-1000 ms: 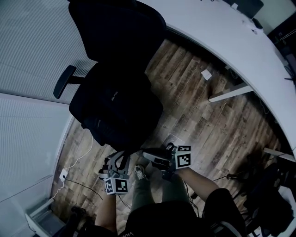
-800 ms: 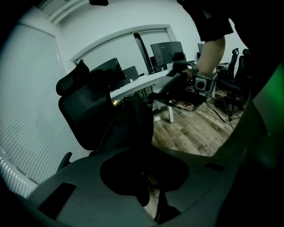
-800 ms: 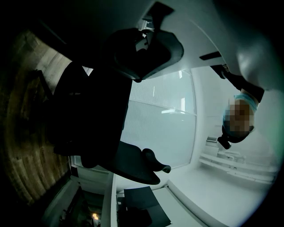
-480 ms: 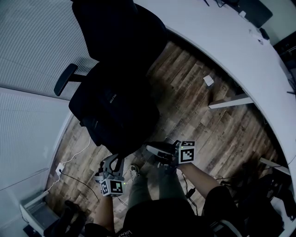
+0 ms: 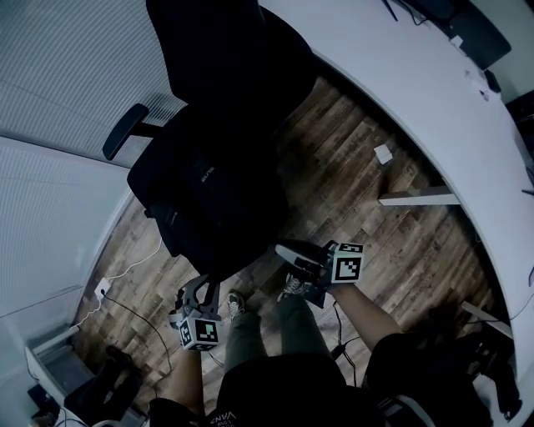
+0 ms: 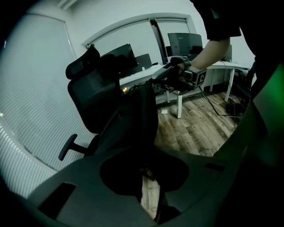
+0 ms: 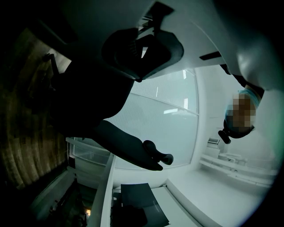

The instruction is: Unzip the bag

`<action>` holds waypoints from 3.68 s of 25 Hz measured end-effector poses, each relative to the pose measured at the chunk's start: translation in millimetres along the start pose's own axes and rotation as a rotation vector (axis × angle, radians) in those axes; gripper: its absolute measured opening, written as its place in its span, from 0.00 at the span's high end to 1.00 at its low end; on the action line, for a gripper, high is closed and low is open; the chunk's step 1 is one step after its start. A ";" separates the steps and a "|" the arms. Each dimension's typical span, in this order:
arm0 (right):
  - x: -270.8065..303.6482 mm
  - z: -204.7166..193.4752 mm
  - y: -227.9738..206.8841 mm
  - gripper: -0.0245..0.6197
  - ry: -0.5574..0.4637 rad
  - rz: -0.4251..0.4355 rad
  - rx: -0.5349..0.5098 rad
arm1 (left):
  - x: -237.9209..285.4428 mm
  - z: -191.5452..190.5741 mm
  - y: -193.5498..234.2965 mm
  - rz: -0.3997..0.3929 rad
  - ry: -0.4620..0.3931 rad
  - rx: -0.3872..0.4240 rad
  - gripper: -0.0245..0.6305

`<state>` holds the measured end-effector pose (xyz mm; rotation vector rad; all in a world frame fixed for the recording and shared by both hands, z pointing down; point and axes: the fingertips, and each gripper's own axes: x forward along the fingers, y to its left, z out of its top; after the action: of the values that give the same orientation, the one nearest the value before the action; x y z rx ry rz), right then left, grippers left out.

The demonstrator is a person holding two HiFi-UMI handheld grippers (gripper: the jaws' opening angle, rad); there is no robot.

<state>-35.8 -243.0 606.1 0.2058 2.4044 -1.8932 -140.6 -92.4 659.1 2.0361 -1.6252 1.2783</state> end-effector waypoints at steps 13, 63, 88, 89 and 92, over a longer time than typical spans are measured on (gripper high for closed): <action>-11.9 48.4 -21.1 0.89 -0.018 -0.057 -0.041 | 8.7 -4.2 -1.2 0.026 0.144 -0.125 0.85; -23.4 -32.1 9.5 0.70 -0.239 -0.569 -0.335 | -20.2 -5.6 -5.7 -0.161 -0.007 -0.186 0.68; -3.7 -148.7 140.9 0.70 -0.465 -0.709 -0.567 | -151.0 18.0 8.5 -0.180 -0.309 -0.132 0.68; -2.4 -153.1 144.9 0.70 -0.466 -0.724 -0.590 | -155.8 17.2 9.0 -0.179 -0.319 -0.134 0.68; 3.4 -166.0 158.0 0.70 -0.452 -0.796 -0.699 | -170.5 14.2 11.4 -0.172 -0.347 -0.136 0.68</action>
<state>-11.3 -45.2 492.9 -1.2109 2.7787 -0.9069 -143.7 8.5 520.6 2.3471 -1.5762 0.7671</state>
